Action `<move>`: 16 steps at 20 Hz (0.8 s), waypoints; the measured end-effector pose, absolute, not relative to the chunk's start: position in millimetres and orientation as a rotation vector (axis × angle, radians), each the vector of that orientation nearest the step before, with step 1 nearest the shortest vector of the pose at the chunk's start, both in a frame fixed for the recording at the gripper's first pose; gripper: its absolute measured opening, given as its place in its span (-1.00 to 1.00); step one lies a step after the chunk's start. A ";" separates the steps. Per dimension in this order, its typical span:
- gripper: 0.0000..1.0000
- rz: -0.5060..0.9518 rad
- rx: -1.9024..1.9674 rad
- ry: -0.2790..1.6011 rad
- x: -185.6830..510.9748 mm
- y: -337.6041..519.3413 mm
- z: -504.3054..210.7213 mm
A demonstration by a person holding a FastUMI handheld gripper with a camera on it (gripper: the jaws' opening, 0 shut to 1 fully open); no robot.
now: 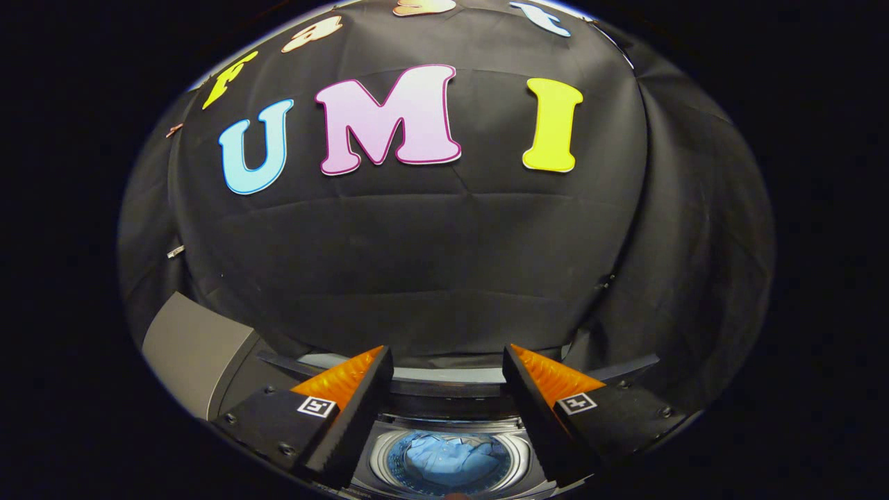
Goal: Put the clothes into the washing machine and then close the washing machine lid.
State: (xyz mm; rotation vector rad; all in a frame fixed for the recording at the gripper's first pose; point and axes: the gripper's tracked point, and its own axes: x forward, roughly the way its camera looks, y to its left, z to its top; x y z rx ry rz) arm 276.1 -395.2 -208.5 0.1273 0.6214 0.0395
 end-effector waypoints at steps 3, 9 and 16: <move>0.98 0.042 0.124 0.619 266.2 -395.4 -205.6; 0.98 0.039 0.118 0.617 253.3 -394.3 -205.1; 0.98 0.045 0.087 0.594 238.9 -393.2 -204.9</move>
